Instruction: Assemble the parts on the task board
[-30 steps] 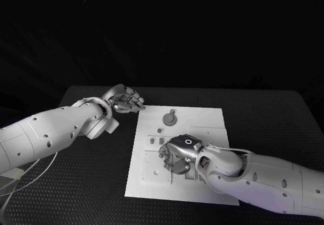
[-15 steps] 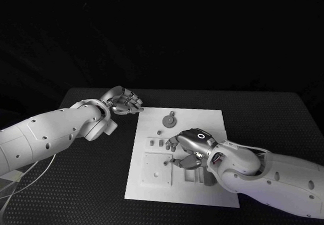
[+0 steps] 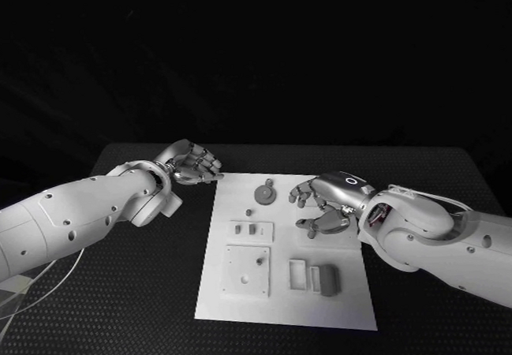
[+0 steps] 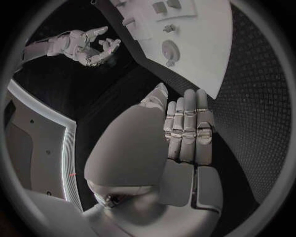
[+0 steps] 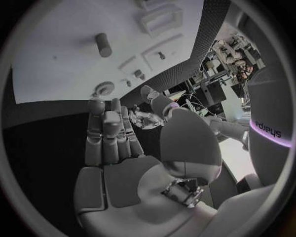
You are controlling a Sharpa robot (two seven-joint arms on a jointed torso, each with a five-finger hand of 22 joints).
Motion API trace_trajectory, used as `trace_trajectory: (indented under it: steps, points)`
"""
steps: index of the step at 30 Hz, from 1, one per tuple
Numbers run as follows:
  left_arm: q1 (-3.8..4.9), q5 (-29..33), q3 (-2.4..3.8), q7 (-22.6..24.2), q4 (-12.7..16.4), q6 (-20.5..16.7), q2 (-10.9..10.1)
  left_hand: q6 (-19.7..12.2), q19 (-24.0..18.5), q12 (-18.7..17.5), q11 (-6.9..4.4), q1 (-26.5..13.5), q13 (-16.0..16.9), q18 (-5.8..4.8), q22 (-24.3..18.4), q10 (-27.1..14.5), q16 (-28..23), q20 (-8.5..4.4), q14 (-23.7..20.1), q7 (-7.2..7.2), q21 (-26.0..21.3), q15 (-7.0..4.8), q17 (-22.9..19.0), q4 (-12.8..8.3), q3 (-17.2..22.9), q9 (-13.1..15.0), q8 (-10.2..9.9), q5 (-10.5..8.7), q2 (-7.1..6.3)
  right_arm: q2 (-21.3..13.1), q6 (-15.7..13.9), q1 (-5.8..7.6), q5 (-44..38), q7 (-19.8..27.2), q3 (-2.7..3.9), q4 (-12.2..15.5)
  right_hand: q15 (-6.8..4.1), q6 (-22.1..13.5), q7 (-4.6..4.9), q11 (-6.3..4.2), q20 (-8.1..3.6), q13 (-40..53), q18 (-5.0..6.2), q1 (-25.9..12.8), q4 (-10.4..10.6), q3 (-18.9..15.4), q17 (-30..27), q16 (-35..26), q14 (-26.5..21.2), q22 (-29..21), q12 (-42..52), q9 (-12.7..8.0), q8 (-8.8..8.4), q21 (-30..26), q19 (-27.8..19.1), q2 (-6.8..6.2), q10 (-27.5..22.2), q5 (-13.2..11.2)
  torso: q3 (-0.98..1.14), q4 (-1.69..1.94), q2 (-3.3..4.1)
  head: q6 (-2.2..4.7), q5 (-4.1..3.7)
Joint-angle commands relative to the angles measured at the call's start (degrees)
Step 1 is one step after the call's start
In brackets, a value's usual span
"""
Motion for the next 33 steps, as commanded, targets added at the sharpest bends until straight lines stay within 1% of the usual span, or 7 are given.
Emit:
trace_trajectory:
  steps: [1, 9, 12, 14, 21, 26, 33]
  points:
    - [0.04, 0.2, 0.03, 0.7, 0.0, 0.0, 0.3, -0.2, 0.4, 0.2, -0.02, 0.2, -0.1, 0.67, -0.1, -0.1, -0.3, -0.08, 0.4, -0.07, 0.3, -0.09, 0.1, 0.0, -0.3, 0.1, -0.1, 0.23, 0.43, -0.9, 8.6, 0.11, 1.0, 1.9, -0.12, 0.3, 1.32, -2.3, -1.89, 1.02, 0.07, -1.1, 2.24, -0.3, 0.2, -0.7, 0.0, 0.4, -0.2, 1.1, -1.5, -0.6, -0.95, 0.2, -0.5, -0.63, -2.6, -0.1, -0.03, 0.16, 0.06, -0.07, -0.26]
    - [0.04, 0.2, 0.02, 0.6, -0.1, 0.1, 0.3, -0.2, 0.4, 0.2, -0.02, 0.2, -0.1, 0.66, -0.1, -0.2, -0.3, -0.08, 0.5, -0.07, 0.3, -0.09, 0.1, 0.0, -0.3, 0.1, -0.1, 0.22, 0.41, -2.3, 11.9, 0.11, -0.1, 0.8, -0.17, 0.2, 2.68, -4.3, -2.66, 2.41, 0.46, -2.9, 2.24, -1.0, 0.9, -1.9, 0.0, 0.6, -1.7, 1.0, -3.3, -0.9, -1.20, -0.4, -1.5, -1.48, -5.7, -0.1, -0.04, 0.11, 0.05, 0.15, -0.86]
    - [0.04, 0.2, 0.02, 0.5, -0.1, 0.1, 0.3, -0.2, 0.4, 0.2, -0.02, 0.2, -0.1, 0.66, -0.1, -0.2, -0.4, -0.08, 0.5, -0.07, 0.3, -0.09, 0.1, 0.0, -0.3, 0.1, -0.1, 0.22, 0.41, -2.4, 13.0, 0.11, -0.9, 0.3, -0.22, -0.1, 2.94, -4.8, -2.86, 2.67, 0.62, -3.4, 2.24, -1.1, 1.2, -2.1, -0.1, 0.6, -2.2, 1.0, -3.6, -0.9, -1.17, -0.6, -1.8, -1.67, -6.3, -0.1, -0.06, 0.09, 0.05, 0.29, -0.59]
    - [0.04, 0.0, 0.02, -0.3, -0.2, 0.1, 0.3, -0.2, 0.4, 0.2, -0.02, 0.2, -0.1, 0.66, -0.1, -0.2, -0.4, -0.07, 0.5, -0.07, 0.3, -0.09, 0.2, 0.0, -0.3, 0.1, -0.1, 0.22, 0.42, -2.3, 11.6, 0.11, -2.6, 0.0, -0.43, -0.4, 3.02, -4.8, -2.95, 2.76, 0.68, -3.6, 2.24, -1.1, 1.4, -2.1, -0.1, 0.6, -2.4, 1.0, -3.7, -0.8, -1.01, -0.7, -1.9, -1.65, -6.4, -0.1, -0.06, 0.10, 0.05, 0.23, -0.59]
    - [0.04, 0.0, 0.02, -0.4, -0.3, 0.1, 0.4, -0.2, 0.4, 0.2, -0.01, 0.2, -0.1, 0.66, -0.1, -0.2, -0.4, -0.08, 0.5, -0.07, 0.3, -0.09, 0.2, 0.0, -0.3, 0.1, -0.1, 0.23, 0.44, -1.2, 7.8, 0.07, -5.4, 0.4, -1.21, -2.3, 2.28, -3.1, -2.67, 1.98, 0.31, -3.8, 2.24, 2.1, 0.1, -1.7, -0.5, 1.2, -1.6, 1.0, -2.3, -0.3, 0.65, -0.5, -1.2, 1.55, -4.3, -0.1, -0.09, 0.15, 0.05, 0.07, -0.65]
    - [0.03, -0.1, 0.01, -0.8, -0.3, 0.1, 0.4, -0.2, 0.4, 0.2, 0.00, 0.1, -0.1, 0.66, -0.1, -0.2, -0.5, -0.09, 0.6, -0.06, 0.3, -0.10, 0.4, 0.1, -0.3, 0.1, -0.1, 0.24, 0.60, -0.8, 7.9, 0.01, -5.5, 0.7, -1.81, -3.3, 1.58, -2.3, -2.09, 1.23, 0.36, -4.2, 2.24, 3.0, -2.7, -3.0, -1.0, 1.0, -1.2, 1.0, -1.6, -0.3, 1.43, -0.6, -1.1, 4.28, -3.3, -0.1, -0.09, 0.20, 0.03, -0.01, -0.65]
    - [0.03, -0.1, 0.01, -0.8, -0.2, 0.2, 0.3, -0.2, 0.5, 0.2, 0.00, 0.0, -0.2, 0.67, -0.1, -0.2, -0.6, -0.10, 0.6, -0.08, 0.3, -0.10, 0.4, 0.1, -0.2, 0.1, -0.1, 0.25, 0.67, 0.4, 7.7, -0.89, -6.0, 0.9, -2.52, -4.6, 0.58, 0.7, -0.79, 0.27, 0.25, -4.5, 2.24, 3.1, -4.9, -3.5, -1.4, 1.0, -0.4, 1.0, 0.2, -0.4, 3.13, -0.5, -0.6, 6.25, -0.3, 0.0, -0.09, 0.15, 0.05, -0.15, -0.60]
